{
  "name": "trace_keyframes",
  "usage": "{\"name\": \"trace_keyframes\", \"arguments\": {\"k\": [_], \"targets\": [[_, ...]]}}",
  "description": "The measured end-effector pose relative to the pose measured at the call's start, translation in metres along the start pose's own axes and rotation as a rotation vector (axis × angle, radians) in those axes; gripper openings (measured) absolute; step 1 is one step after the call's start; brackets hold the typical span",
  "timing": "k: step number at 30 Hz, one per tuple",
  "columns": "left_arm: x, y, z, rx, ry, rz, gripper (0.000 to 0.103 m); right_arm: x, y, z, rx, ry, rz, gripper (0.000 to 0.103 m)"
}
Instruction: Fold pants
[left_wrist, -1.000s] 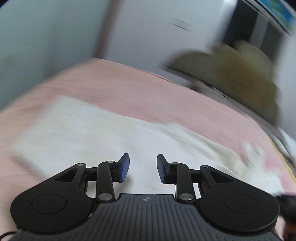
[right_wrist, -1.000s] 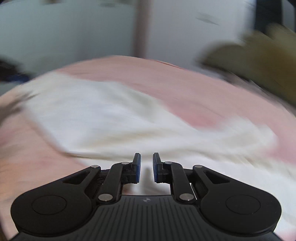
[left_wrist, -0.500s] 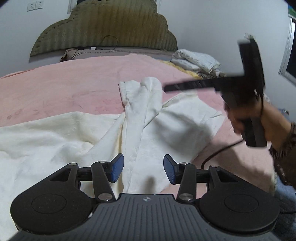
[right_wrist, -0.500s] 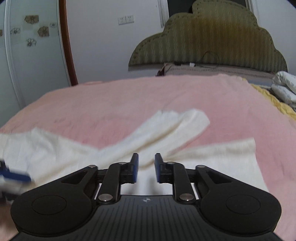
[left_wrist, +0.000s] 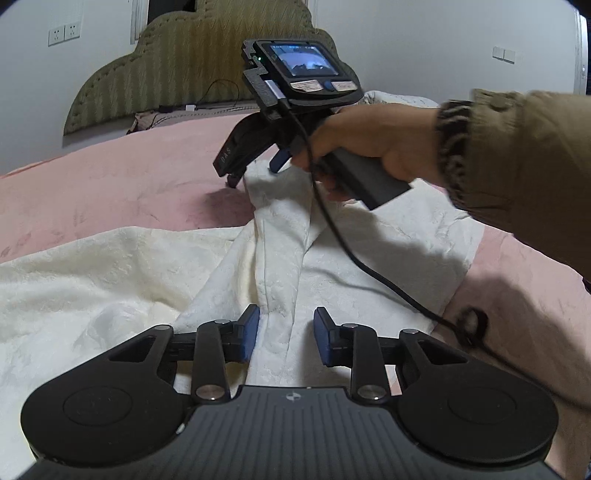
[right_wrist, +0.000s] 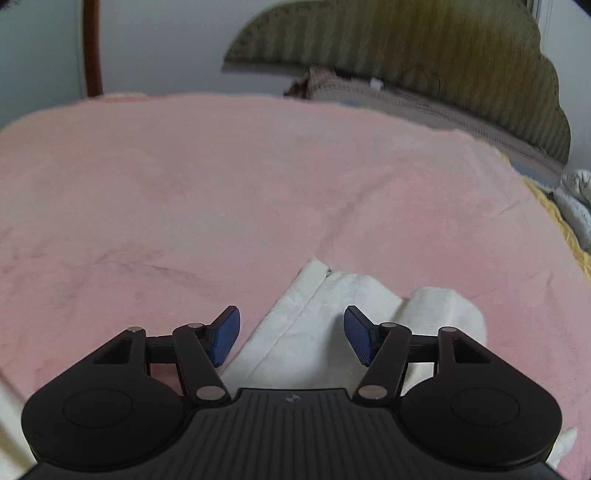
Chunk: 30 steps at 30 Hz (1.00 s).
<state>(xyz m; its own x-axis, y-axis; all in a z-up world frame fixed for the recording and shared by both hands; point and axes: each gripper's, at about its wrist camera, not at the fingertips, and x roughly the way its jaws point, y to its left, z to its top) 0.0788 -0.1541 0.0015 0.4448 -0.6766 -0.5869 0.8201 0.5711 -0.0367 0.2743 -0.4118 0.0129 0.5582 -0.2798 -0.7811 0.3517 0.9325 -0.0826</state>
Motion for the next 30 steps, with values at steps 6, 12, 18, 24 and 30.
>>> {"name": "trace_keyframes", "arguments": {"k": [6, 12, 18, 24, 30], "targets": [[0.005, 0.001, 0.002, -0.006, -0.016, -0.010, 0.038, -0.002, -0.028, 0.000, 0.163, -0.038, 0.028, 0.023], [0.005, 0.001, 0.004, -0.008, -0.015, 0.011, 0.038, -0.043, -0.070, -0.026, 0.412, -0.190, 0.152, 0.012], [0.006, -0.010, 0.007, 0.053, -0.014, 0.084, 0.040, -0.104, -0.131, -0.074, 0.637, -0.309, 0.278, 0.012], [0.011, -0.022, 0.012, 0.119, -0.005, 0.161, 0.041, -0.132, -0.187, -0.133, 0.797, -0.351, 0.287, 0.012], [0.018, -0.035, 0.016, 0.158, 0.018, 0.215, 0.023, -0.112, -0.214, -0.176, 0.909, -0.274, 0.346, 0.015]]}}
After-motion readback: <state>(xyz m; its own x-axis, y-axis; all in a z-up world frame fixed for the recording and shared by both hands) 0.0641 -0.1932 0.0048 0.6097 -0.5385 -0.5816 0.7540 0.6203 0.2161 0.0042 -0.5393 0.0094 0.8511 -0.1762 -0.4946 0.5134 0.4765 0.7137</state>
